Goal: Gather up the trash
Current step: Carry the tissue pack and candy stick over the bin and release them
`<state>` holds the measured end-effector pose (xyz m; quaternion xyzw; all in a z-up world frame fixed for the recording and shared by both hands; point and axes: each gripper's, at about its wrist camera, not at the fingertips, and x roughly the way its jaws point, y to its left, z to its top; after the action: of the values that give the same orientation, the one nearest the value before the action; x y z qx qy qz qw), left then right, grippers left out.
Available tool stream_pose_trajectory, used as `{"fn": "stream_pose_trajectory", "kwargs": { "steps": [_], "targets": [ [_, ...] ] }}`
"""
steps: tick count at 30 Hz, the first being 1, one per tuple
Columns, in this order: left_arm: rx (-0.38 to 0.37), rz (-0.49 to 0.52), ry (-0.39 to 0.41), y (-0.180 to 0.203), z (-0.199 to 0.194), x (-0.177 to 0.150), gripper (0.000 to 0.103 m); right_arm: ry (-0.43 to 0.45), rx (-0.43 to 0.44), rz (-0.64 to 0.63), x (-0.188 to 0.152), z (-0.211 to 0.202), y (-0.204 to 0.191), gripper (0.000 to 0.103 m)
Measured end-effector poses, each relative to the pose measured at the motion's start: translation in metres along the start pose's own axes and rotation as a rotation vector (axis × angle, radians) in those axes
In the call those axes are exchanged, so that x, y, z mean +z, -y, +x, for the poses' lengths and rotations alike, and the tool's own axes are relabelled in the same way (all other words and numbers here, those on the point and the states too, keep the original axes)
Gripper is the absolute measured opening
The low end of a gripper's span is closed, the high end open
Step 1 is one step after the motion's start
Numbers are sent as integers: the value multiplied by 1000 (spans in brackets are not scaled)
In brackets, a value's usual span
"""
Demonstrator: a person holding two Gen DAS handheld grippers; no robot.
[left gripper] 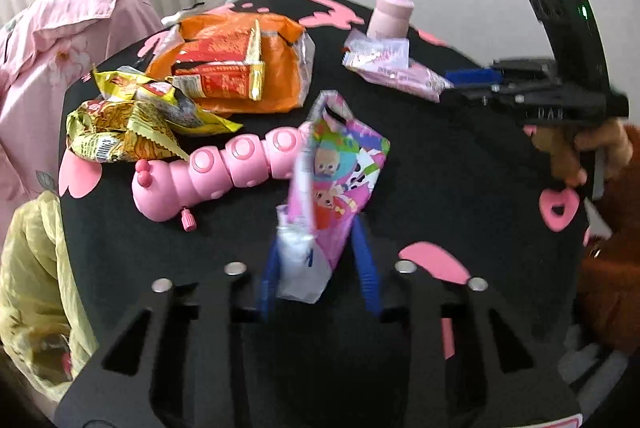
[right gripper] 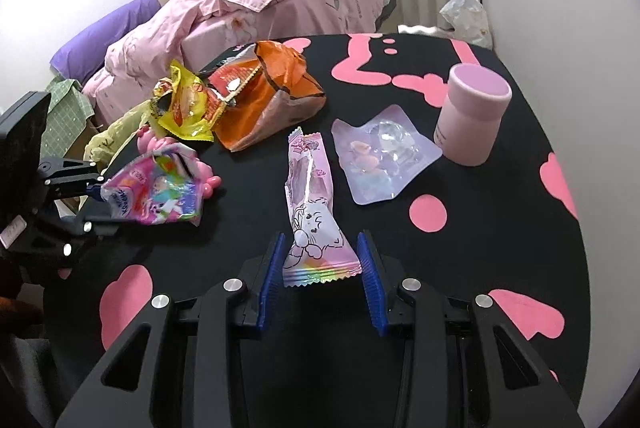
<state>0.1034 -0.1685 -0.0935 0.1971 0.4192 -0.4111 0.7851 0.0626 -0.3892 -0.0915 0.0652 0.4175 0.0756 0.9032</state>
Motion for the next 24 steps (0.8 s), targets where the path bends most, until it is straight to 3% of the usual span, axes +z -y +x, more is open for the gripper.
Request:
{"fn": "stream_pose_trajectory", "kwargs": {
  "steps": [1,11,16,24],
  "targets": [
    [1,-5,8,0,-2,0,17,9,-2,-2,1,-3,-1,36],
    [-27,-200,189,-26,-67,-5,15,124,-22,-55,26,-40,-25,36],
    [73,-319,280,-54,-108,-22,15,180,14,-129,52,-49,-59,36],
    [356,-596,390,-121,-181,-82,15,221,150,-282,100,-40,-147,36]
  ]
}}
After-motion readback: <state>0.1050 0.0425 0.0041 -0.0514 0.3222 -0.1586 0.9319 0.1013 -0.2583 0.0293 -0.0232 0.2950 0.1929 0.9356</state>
